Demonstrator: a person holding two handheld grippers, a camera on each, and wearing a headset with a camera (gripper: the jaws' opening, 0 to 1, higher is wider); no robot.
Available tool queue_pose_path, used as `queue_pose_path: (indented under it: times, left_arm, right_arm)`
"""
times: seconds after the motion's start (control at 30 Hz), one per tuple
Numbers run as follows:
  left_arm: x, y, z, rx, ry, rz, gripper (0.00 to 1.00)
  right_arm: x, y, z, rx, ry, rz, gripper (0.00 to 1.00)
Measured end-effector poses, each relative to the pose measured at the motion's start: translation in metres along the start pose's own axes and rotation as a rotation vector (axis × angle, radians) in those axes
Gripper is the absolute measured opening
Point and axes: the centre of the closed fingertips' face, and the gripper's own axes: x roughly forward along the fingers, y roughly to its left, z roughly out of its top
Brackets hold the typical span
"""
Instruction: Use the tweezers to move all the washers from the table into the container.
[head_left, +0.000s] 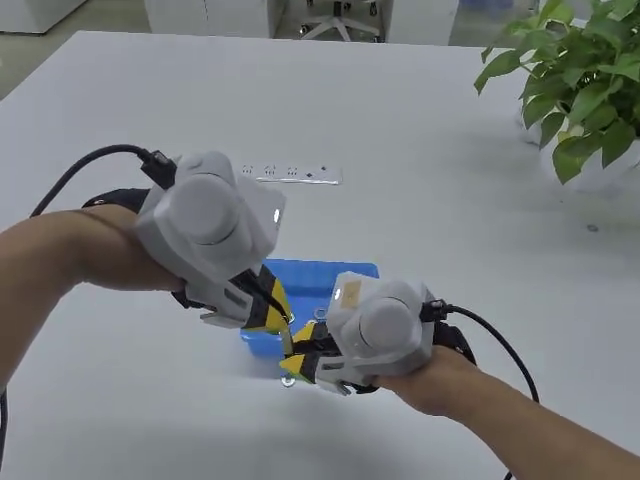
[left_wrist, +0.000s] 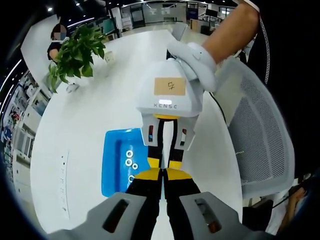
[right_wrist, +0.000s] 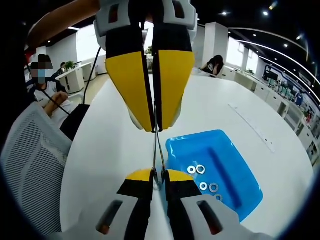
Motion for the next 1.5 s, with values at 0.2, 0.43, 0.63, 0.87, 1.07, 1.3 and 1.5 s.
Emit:
queue_pose_path:
  times: [0.2, 0.43, 0.63, 0.87, 1.07, 1.3, 1.5]
  left_arm:
    - [0.005, -0.003, -0.004, -0.007, 0.005, -0.007, 0.05]
    - [0.010, -0.006, -0.009, -0.017, 0.010, -0.016, 0.05]
    - [0.014, -0.007, -0.014, -0.028, 0.012, -0.022, 0.05]
    - [0.018, -0.008, -0.017, -0.037, 0.014, -0.028, 0.05]
    - [0.018, -0.008, -0.016, -0.042, 0.008, -0.029, 0.05]
    - [0.018, -0.009, -0.016, -0.041, 0.007, -0.033, 0.05]
    - [0.018, -0.009, -0.016, -0.040, 0.009, -0.035, 0.05]
  right_arm:
    - [0.004, 0.003, -0.005, 0.002, 0.004, 0.007, 0.11]
    - [0.009, 0.005, -0.010, 0.002, 0.005, 0.011, 0.11]
    - [0.014, 0.006, -0.013, 0.011, 0.003, 0.017, 0.12]
    - [0.017, 0.007, -0.016, 0.011, 0.009, 0.027, 0.12]
    - [0.018, 0.007, -0.017, 0.025, 0.001, 0.028, 0.12]
    - [0.017, 0.009, -0.016, 0.021, 0.002, 0.029, 0.12]
    - [0.017, 0.011, -0.016, 0.024, 0.002, 0.031, 0.12]
